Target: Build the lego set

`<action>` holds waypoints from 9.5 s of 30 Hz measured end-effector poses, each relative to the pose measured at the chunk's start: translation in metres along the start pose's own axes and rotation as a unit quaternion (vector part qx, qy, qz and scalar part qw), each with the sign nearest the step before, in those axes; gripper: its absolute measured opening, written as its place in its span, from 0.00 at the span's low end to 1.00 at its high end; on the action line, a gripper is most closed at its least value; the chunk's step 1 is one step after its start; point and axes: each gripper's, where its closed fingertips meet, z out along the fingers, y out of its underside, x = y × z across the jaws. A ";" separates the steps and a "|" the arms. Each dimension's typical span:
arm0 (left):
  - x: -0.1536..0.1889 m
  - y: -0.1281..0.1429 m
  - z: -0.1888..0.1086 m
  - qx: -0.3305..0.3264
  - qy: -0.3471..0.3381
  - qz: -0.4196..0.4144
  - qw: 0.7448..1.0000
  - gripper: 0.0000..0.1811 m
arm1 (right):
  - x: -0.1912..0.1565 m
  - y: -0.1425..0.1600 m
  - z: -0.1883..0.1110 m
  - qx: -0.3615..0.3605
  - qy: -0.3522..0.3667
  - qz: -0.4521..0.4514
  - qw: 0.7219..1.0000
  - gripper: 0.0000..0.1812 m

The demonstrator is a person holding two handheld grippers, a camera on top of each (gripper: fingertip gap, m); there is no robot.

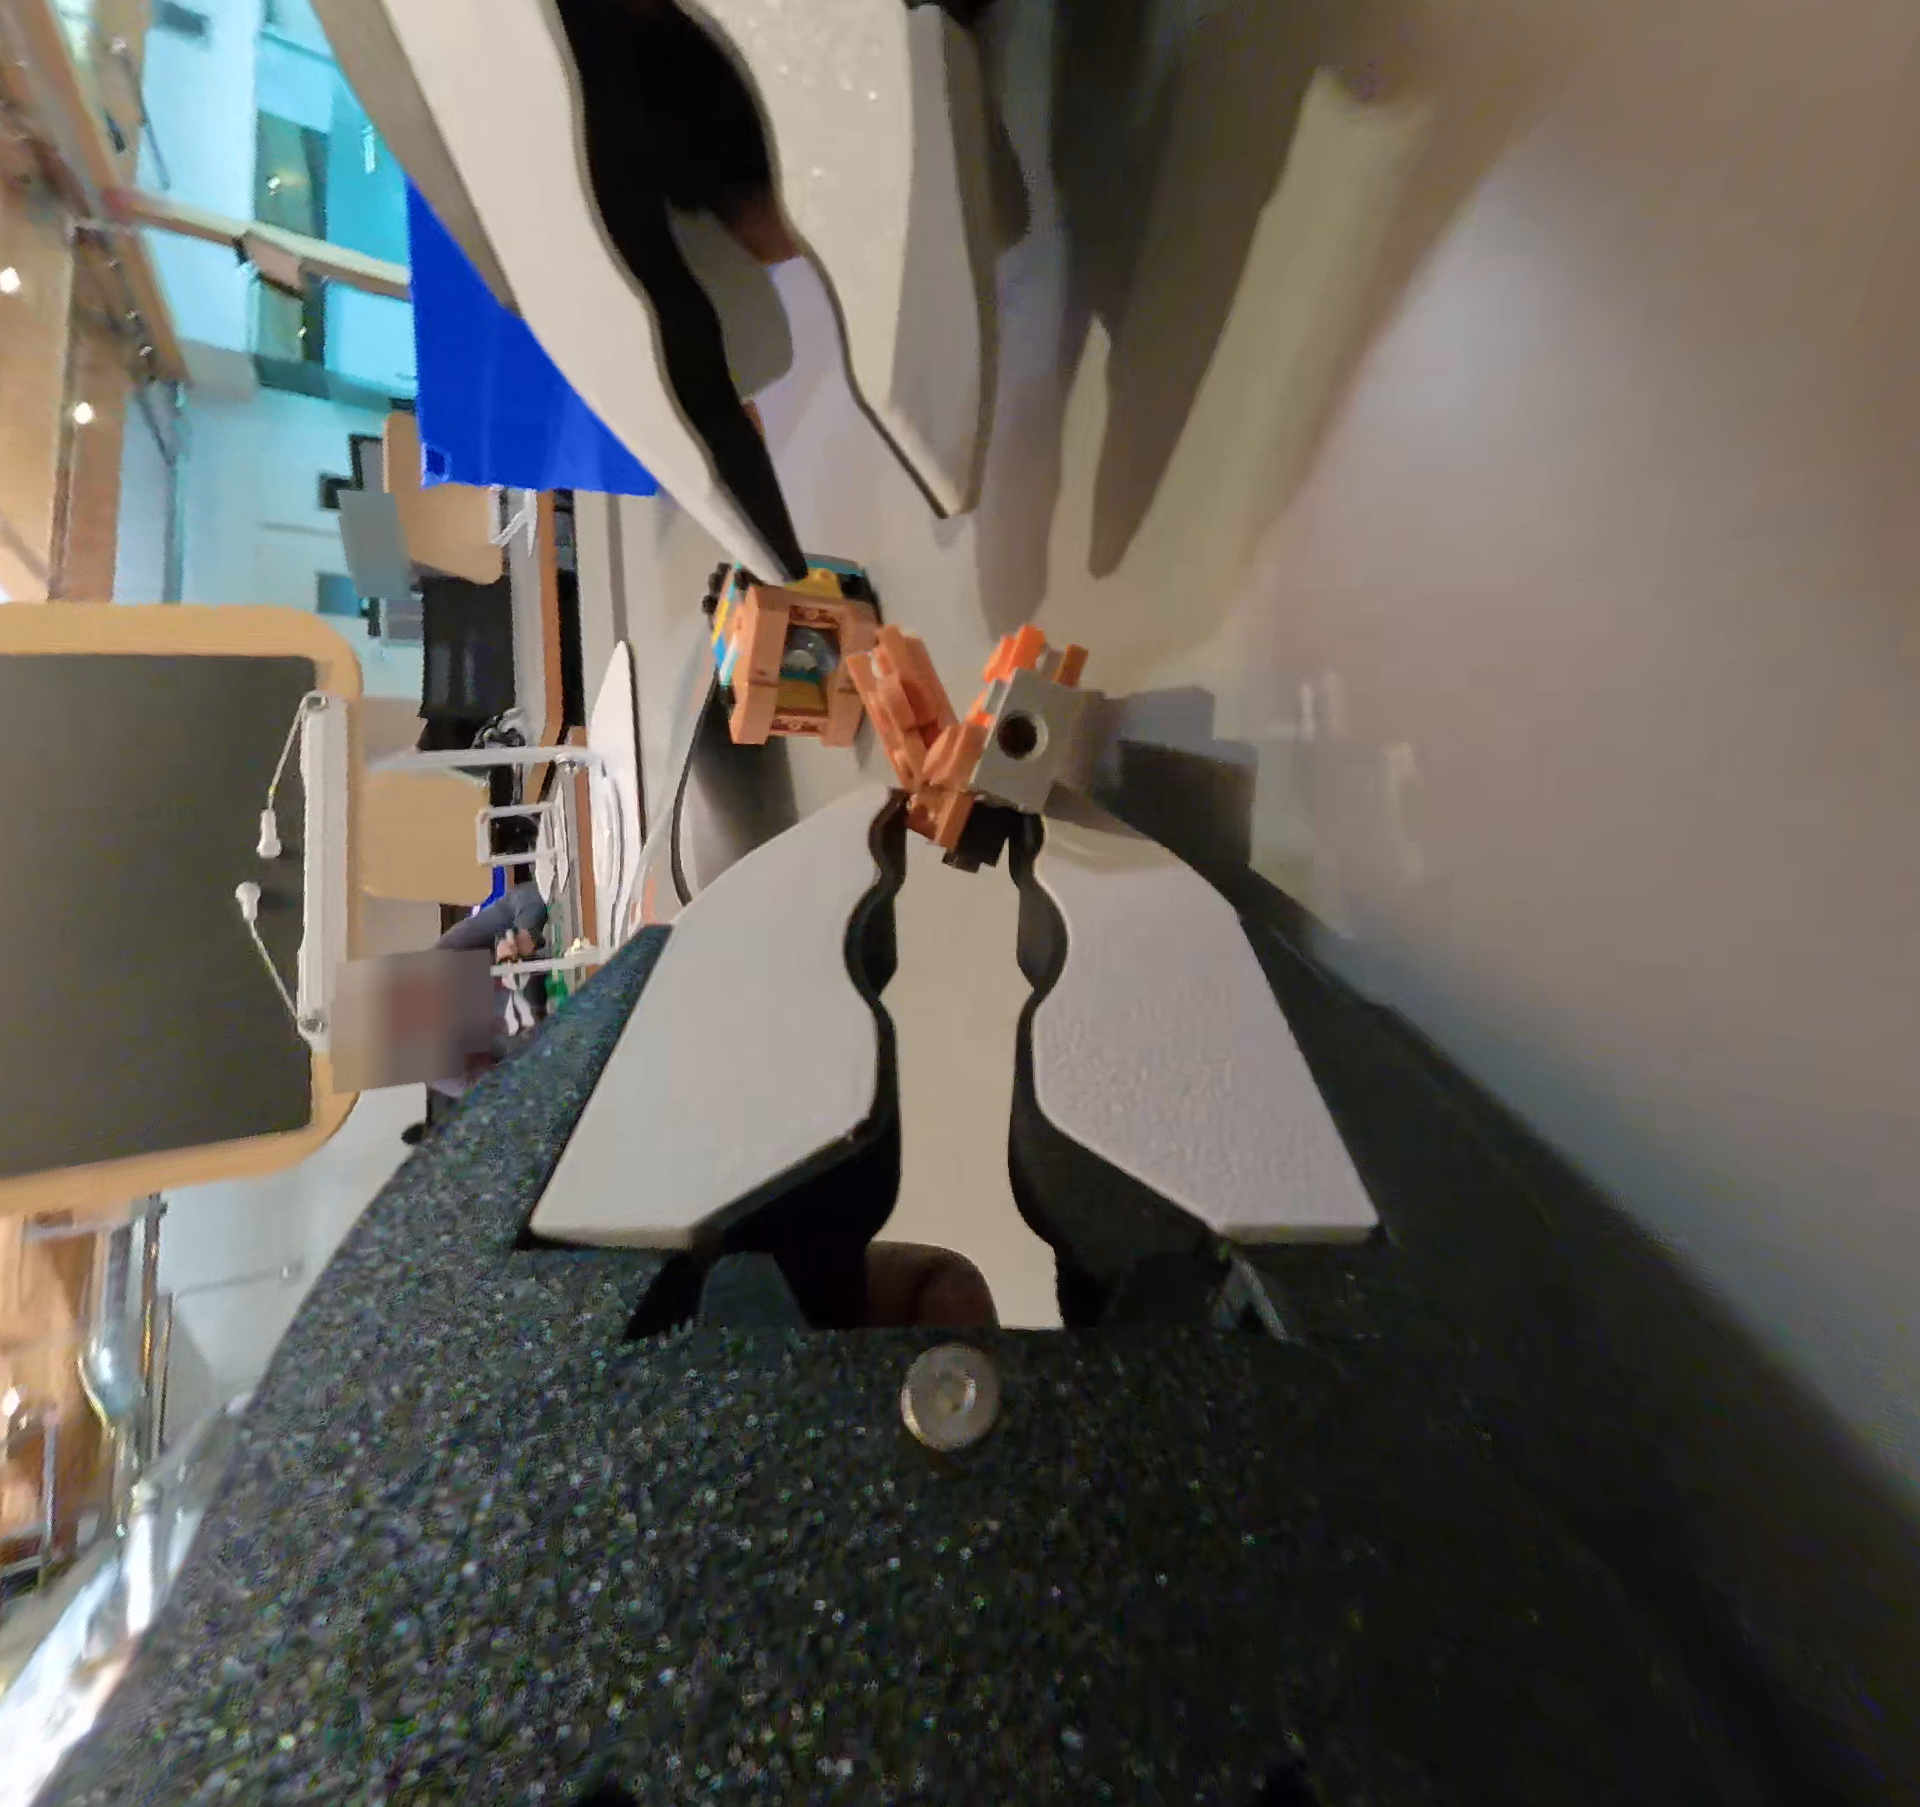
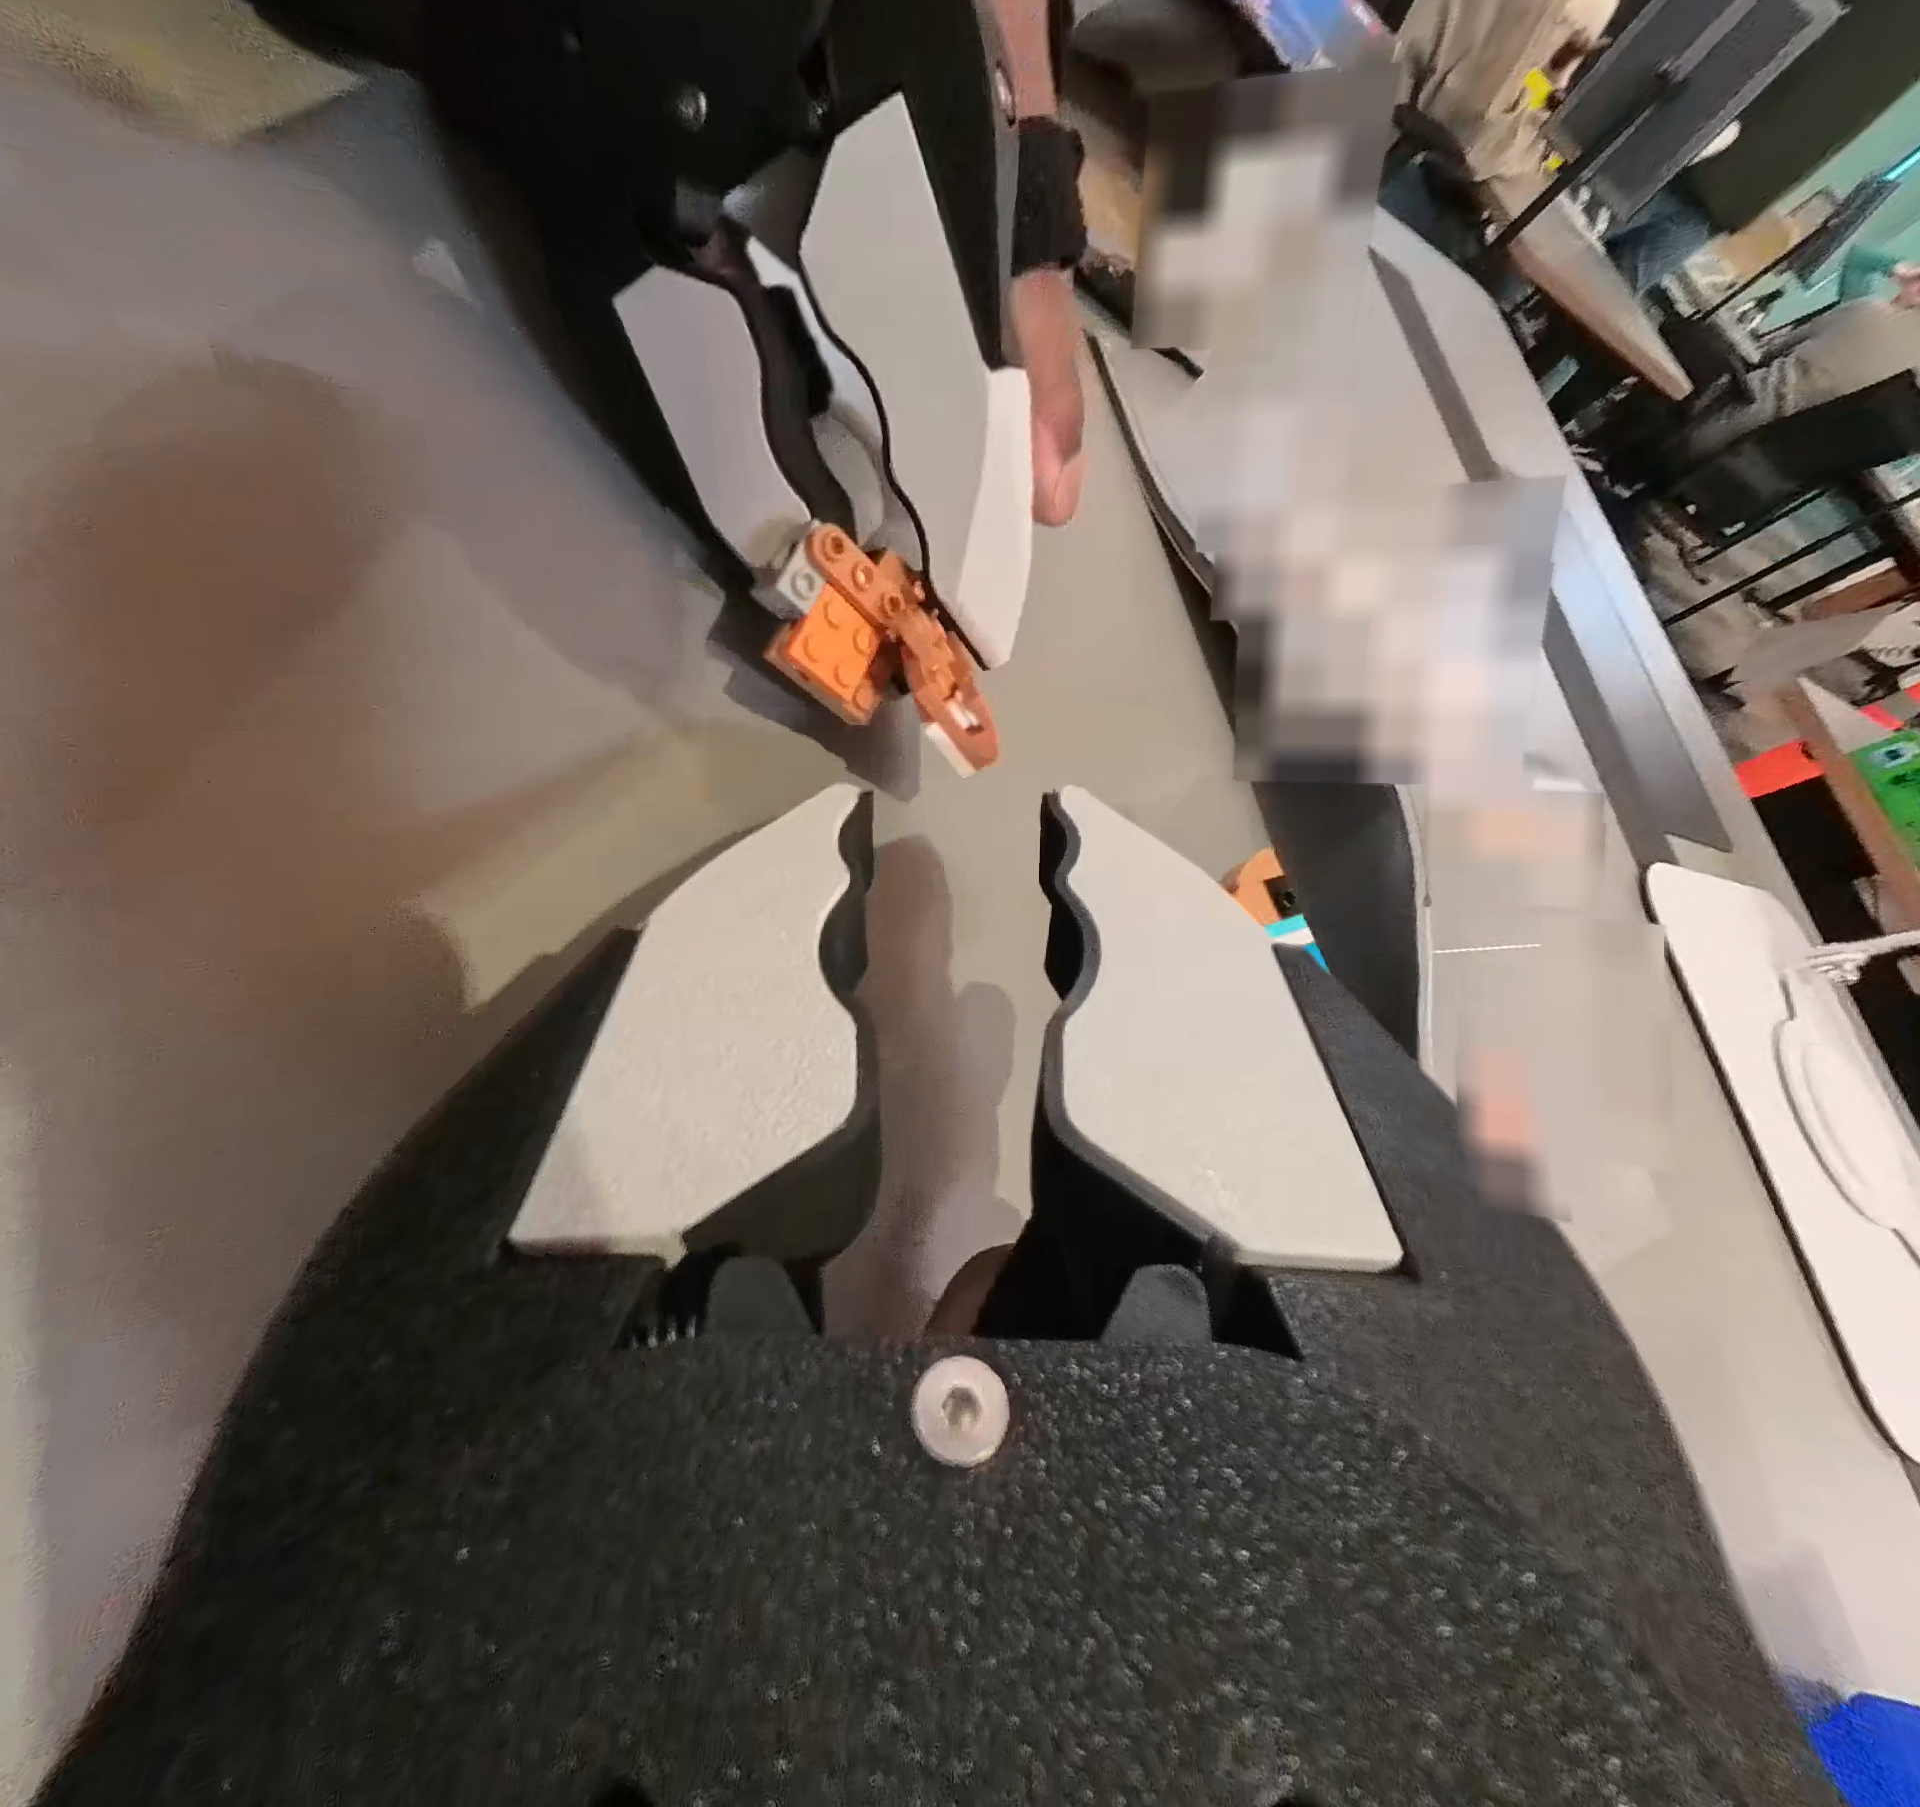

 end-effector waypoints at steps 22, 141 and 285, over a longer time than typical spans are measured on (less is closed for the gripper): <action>0.017 -0.023 -0.033 -0.043 0.094 -0.537 0.837 0.29 | -0.007 0.010 -0.001 -0.030 -0.005 -0.021 0.999 0.13; 0.017 0.001 -0.014 -0.013 0.153 -0.466 0.871 0.20 | -0.022 -0.002 0.051 -0.138 -0.255 -0.045 0.956 0.19; 0.042 -0.031 -0.027 0.034 0.263 -0.413 0.871 0.11 | -0.053 0.000 0.025 -0.215 -0.338 -0.098 0.911 0.19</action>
